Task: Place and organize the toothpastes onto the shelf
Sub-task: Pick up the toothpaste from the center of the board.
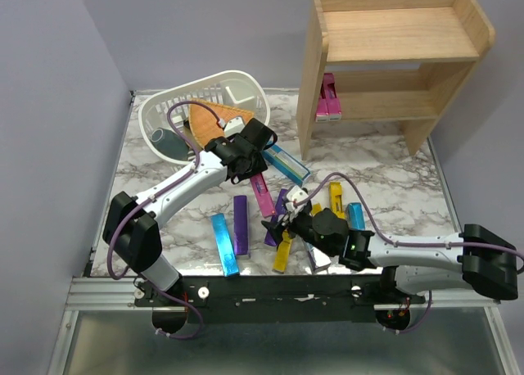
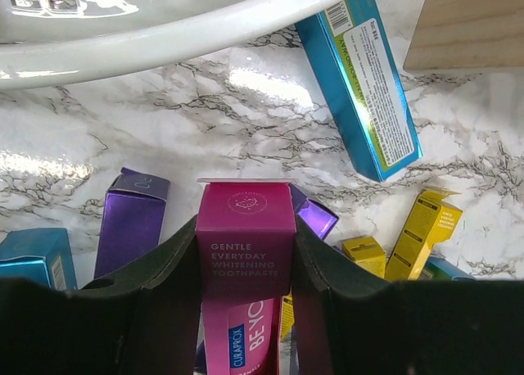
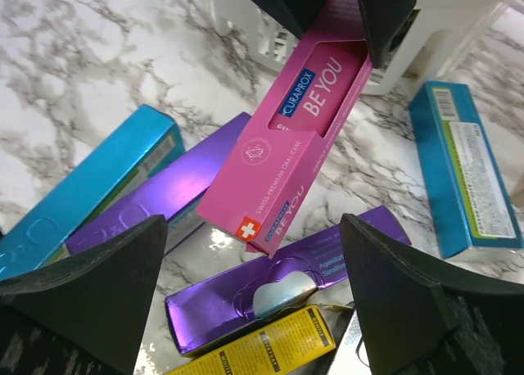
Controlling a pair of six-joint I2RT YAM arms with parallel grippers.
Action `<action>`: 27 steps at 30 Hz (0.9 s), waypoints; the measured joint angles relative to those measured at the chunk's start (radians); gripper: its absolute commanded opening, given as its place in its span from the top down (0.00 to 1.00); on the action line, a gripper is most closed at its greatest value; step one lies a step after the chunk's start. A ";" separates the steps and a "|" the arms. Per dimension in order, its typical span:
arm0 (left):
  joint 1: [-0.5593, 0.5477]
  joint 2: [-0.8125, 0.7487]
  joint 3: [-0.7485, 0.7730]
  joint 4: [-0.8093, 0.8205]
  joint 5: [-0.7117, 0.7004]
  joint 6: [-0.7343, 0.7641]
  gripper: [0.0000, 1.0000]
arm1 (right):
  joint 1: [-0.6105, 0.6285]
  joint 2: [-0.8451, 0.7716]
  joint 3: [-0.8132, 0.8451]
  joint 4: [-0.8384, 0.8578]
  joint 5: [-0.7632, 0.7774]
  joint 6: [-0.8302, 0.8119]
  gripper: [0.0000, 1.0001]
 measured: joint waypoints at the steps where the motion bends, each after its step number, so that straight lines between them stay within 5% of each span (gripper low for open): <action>1: 0.000 0.000 0.000 0.000 0.000 -0.002 0.75 | 0.014 0.016 0.007 0.000 0.037 -0.014 0.06; 13: 0.002 0.000 0.000 0.007 0.003 -0.011 0.75 | 0.121 0.224 0.096 0.072 0.347 -0.172 0.14; 27: 0.002 0.000 0.000 0.030 0.013 -0.022 0.75 | 0.153 0.348 0.160 0.126 0.500 -0.251 0.43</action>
